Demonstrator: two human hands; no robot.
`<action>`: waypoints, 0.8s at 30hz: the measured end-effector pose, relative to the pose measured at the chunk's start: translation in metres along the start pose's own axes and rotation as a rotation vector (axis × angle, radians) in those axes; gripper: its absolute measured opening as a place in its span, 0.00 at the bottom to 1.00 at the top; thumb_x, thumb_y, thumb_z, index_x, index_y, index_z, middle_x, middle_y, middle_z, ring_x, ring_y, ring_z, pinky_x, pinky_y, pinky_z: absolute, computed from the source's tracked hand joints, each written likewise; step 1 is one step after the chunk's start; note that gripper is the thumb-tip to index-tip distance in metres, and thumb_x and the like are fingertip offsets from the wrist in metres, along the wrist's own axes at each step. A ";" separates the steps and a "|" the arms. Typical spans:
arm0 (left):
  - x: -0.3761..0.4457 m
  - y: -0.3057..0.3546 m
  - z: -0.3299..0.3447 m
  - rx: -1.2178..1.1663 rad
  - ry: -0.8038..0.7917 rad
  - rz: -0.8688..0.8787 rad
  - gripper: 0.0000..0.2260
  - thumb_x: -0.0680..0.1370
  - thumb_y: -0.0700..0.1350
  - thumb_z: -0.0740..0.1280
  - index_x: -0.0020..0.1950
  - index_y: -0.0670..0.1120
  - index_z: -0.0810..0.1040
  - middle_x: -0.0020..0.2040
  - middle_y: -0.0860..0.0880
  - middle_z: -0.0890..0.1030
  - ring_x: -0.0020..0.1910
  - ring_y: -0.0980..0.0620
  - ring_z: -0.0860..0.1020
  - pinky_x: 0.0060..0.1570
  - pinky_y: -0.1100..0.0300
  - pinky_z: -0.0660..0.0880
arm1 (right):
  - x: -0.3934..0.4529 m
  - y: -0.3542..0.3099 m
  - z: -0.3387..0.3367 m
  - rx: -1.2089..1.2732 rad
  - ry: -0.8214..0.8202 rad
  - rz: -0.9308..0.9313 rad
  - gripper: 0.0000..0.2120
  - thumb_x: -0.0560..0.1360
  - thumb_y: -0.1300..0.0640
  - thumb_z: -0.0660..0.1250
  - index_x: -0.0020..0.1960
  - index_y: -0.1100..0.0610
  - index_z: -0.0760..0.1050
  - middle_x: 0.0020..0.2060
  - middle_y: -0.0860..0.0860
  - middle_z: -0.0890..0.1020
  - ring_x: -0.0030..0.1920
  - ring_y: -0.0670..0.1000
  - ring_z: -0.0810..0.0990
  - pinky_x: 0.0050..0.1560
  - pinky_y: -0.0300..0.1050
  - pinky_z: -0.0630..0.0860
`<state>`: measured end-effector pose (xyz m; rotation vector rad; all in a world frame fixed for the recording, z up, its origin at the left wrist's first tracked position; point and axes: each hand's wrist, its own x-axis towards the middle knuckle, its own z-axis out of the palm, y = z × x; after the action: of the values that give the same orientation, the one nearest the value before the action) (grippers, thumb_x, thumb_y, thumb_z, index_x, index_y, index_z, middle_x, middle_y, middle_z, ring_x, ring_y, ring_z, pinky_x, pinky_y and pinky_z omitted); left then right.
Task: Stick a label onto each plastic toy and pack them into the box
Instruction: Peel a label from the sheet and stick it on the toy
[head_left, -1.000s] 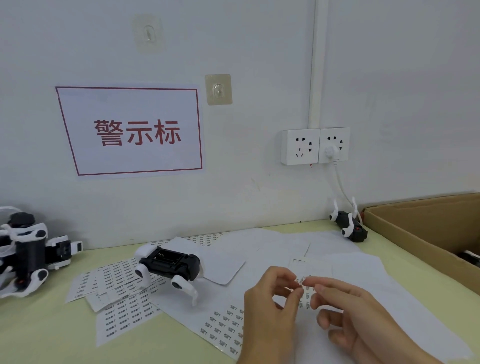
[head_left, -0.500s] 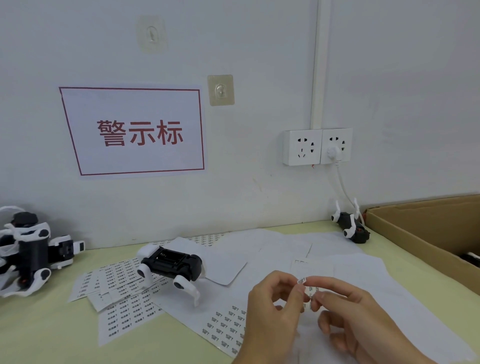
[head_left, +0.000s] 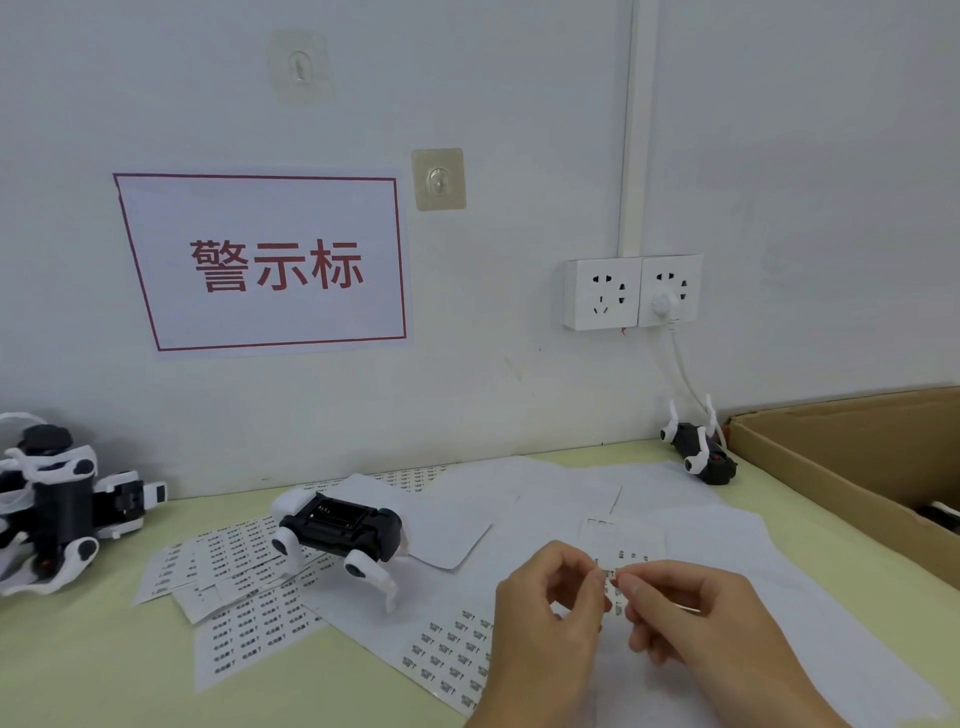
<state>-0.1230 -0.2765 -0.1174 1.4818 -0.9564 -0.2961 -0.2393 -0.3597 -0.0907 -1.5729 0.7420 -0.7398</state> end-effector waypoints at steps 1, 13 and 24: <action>-0.001 0.000 0.000 0.012 -0.005 0.012 0.06 0.78 0.40 0.69 0.41 0.47 0.79 0.34 0.49 0.83 0.34 0.57 0.79 0.32 0.59 0.74 | -0.001 -0.001 0.000 -0.017 0.001 -0.009 0.07 0.74 0.66 0.72 0.39 0.60 0.85 0.29 0.58 0.82 0.27 0.53 0.79 0.29 0.42 0.75; -0.007 0.000 0.007 0.208 0.093 0.311 0.08 0.78 0.45 0.63 0.45 0.49 0.81 0.32 0.57 0.78 0.32 0.58 0.77 0.31 0.71 0.68 | -0.002 0.004 -0.002 -0.203 0.108 -0.085 0.07 0.73 0.62 0.73 0.36 0.56 0.82 0.26 0.52 0.82 0.23 0.46 0.79 0.27 0.34 0.73; 0.029 0.055 -0.049 0.613 0.026 0.399 0.07 0.76 0.44 0.59 0.48 0.50 0.77 0.42 0.55 0.77 0.43 0.56 0.75 0.46 0.55 0.74 | 0.005 0.015 -0.005 -0.231 0.072 -0.058 0.08 0.75 0.60 0.72 0.37 0.55 0.82 0.28 0.50 0.82 0.27 0.48 0.81 0.30 0.37 0.76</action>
<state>-0.0923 -0.2547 -0.0474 1.7809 -1.3682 0.3375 -0.2407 -0.3681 -0.1049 -1.7902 0.8623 -0.7772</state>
